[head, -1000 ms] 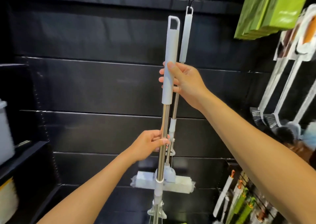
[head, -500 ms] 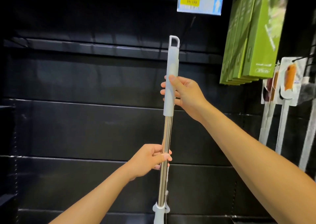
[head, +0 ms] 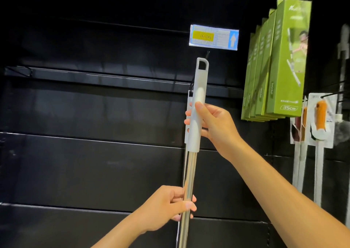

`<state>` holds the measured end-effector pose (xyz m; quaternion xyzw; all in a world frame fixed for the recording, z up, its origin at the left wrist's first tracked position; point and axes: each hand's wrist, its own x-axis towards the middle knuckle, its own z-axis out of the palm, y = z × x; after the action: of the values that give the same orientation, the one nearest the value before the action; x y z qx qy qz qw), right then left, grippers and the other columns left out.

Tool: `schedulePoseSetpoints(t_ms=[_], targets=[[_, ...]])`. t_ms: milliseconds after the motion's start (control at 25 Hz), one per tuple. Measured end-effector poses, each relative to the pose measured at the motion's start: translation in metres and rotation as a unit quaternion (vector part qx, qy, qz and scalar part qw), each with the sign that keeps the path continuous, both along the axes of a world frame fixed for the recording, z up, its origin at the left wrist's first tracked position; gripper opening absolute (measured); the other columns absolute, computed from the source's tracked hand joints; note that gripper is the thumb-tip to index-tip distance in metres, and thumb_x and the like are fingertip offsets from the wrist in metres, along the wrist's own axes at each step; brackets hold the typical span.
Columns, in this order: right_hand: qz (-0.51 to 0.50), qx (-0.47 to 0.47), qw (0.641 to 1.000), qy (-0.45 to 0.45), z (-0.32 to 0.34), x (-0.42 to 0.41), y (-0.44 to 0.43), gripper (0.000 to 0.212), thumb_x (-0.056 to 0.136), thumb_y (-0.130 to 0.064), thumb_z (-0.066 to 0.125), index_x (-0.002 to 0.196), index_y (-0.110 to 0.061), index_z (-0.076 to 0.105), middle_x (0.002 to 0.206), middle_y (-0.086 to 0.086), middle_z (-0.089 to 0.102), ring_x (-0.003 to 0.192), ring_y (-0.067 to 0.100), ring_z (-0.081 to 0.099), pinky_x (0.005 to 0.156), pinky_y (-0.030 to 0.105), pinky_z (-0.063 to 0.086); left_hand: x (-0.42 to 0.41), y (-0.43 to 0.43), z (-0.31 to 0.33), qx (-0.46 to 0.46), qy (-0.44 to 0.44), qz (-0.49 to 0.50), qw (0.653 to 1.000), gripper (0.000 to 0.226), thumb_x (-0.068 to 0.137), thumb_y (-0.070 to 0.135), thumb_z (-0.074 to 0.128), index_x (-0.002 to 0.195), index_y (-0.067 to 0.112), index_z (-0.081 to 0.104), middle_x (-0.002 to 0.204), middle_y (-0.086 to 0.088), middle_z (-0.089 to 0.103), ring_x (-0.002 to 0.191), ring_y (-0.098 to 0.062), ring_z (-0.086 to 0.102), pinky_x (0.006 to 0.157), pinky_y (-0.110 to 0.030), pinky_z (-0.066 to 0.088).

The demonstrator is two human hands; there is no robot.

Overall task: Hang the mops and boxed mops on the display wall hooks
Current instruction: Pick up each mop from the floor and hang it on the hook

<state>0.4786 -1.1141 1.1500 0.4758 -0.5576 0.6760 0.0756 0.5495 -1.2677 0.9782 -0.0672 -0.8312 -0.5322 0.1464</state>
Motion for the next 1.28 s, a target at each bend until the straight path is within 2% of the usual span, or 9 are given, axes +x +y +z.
schedulePoseSetpoints(t_ms=[160, 240, 400, 560, 800, 960, 1160, 1280], targets=[[0.008, -0.008, 1.000, 0.010, 0.000, 0.007, 0.005, 0.051, 0.082, -0.051, 0.065, 0.120, -0.017, 0.071, 0.106, 0.003, 0.079, 0.094, 0.024, 0.078, 0.090, 0.051, 0.063, 0.010, 0.009, 0.003, 0.002, -0.002, -0.007, 1.000, 0.019, 0.096, 0.025, 0.074, 0.113, 0.018, 0.076, 0.104, -0.007, 0.080, 0.102, -0.019, 0.078, 0.084, -0.026, 0.059], [0.009, -0.014, 1.000, 0.007, 0.003, 0.008, 0.007, 0.047, 0.083, -0.050, 0.065, 0.118, -0.019, 0.071, 0.107, 0.003, 0.079, 0.094, 0.024, 0.078, 0.089, 0.051, 0.063, 0.013, 0.012, 0.007, 0.004, -0.004, -0.013, 1.000, 0.019, 0.097, 0.025, 0.074, 0.113, 0.017, 0.076, 0.104, -0.007, 0.080, 0.101, -0.020, 0.078, 0.083, -0.025, 0.059], [0.006, -0.029, 1.000, 0.011, 0.008, 0.007, 0.011, 0.026, 0.097, -0.041, 0.063, 0.114, -0.023, 0.071, 0.106, 0.004, 0.079, 0.092, 0.024, 0.078, 0.086, 0.048, 0.064, 0.017, 0.017, 0.014, -0.003, -0.008, -0.028, 1.000, 0.019, 0.097, 0.026, 0.073, 0.114, 0.018, 0.076, 0.105, -0.005, 0.081, 0.102, -0.018, 0.078, 0.086, -0.028, 0.059], [-0.002, -0.038, 0.999, 0.021, 0.010, 0.008, 0.014, 0.029, 0.099, -0.039, 0.062, 0.118, -0.020, 0.070, 0.107, 0.004, 0.079, 0.092, 0.024, 0.078, 0.083, 0.045, 0.065, 0.020, 0.021, 0.016, -0.016, -0.005, -0.036, 0.999, 0.021, 0.097, 0.028, 0.073, 0.116, 0.019, 0.076, 0.105, -0.003, 0.081, 0.103, -0.018, 0.077, 0.093, -0.033, 0.061], [-0.014, -0.035, 0.999, 0.018, 0.015, 0.007, 0.015, 0.026, 0.100, -0.039, 0.061, 0.116, -0.021, 0.070, 0.106, 0.003, 0.079, 0.094, 0.023, 0.078, 0.084, 0.046, 0.065, 0.020, 0.023, 0.020, -0.014, 0.008, -0.047, 0.999, 0.020, 0.098, 0.026, 0.071, 0.115, 0.017, 0.075, 0.109, -0.006, 0.080, 0.103, -0.020, 0.078, 0.093, -0.034, 0.062], [-0.016, -0.033, 0.999, 0.016, 0.015, 0.003, 0.012, 0.027, 0.100, -0.039, 0.061, 0.117, -0.020, 0.070, 0.106, 0.003, 0.079, 0.094, 0.022, 0.078, 0.084, 0.046, 0.065, 0.014, 0.020, 0.017, -0.011, 0.009, -0.042, 0.999, 0.020, 0.098, 0.025, 0.072, 0.115, 0.016, 0.075, 0.108, -0.006, 0.080, 0.103, -0.022, 0.078, 0.097, -0.043, 0.062], [-0.012, -0.027, 0.999, 0.013, 0.013, -0.006, 0.004, 0.027, 0.101, -0.039, 0.060, 0.118, -0.021, 0.068, 0.107, 0.004, 0.079, 0.094, 0.022, 0.078, 0.086, 0.046, 0.065, 0.005, 0.012, 0.014, -0.017, 0.010, -0.031, 0.999, 0.020, 0.100, 0.023, 0.069, 0.117, 0.016, 0.074, 0.108, -0.004, 0.081, 0.102, -0.018, 0.078, 0.092, -0.033, 0.062], [-0.005, -0.024, 1.000, 0.009, 0.010, -0.015, -0.002, 0.021, 0.101, -0.039, 0.060, 0.114, -0.025, 0.068, 0.107, 0.004, 0.079, 0.094, 0.022, 0.078, 0.087, 0.046, 0.064, -0.002, 0.006, 0.010, -0.016, 0.008, -0.026, 1.000, 0.019, 0.100, 0.025, 0.069, 0.116, 0.018, 0.075, 0.108, -0.003, 0.081, 0.103, -0.018, 0.078, 0.094, -0.037, 0.062]])
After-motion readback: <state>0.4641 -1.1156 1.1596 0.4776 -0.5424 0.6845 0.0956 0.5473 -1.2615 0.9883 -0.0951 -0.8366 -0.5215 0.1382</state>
